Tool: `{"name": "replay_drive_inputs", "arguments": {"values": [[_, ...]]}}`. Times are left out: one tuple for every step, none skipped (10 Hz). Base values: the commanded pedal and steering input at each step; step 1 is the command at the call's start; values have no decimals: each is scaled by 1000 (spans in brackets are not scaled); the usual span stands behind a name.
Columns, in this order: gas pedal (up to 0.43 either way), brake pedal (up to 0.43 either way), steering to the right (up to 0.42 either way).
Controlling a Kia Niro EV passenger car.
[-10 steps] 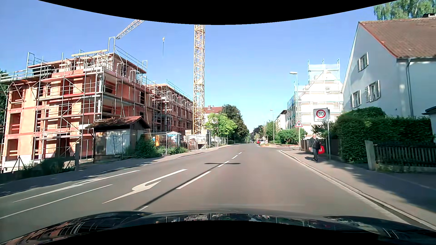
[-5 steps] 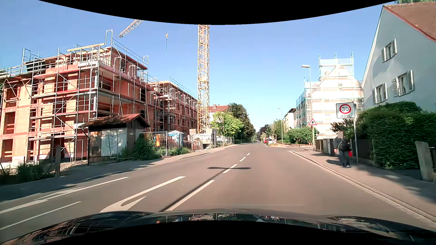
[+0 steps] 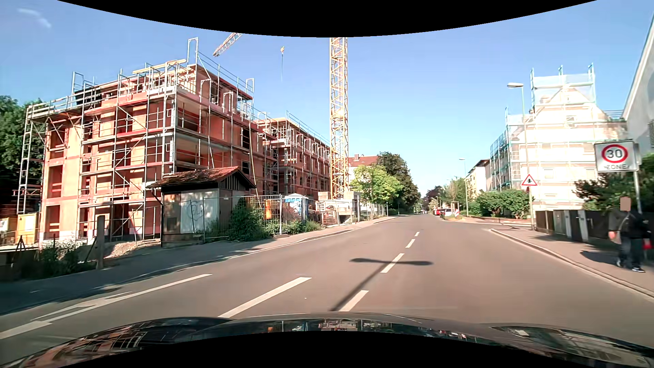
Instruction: Follow the waypoints while adhering to traffic rules and regulations
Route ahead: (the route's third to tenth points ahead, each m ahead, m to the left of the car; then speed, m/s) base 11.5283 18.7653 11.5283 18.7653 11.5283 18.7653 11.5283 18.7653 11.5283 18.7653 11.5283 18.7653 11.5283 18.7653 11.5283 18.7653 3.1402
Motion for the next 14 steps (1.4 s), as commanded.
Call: {"name": "replay_drive_inputs", "arguments": {"values": [[0, 6, -435], [0, 6, -473], [0, 6, -515], [0, 6, -543], [0, 6, -563], [0, 6, -581], [0, 6, -599], [0, 6, -617], [0, 6, -626], [0, 6, -636], [0, 6, -644], [0, 6, -649], [0, 6, -650], [0, 6, -650]]}}
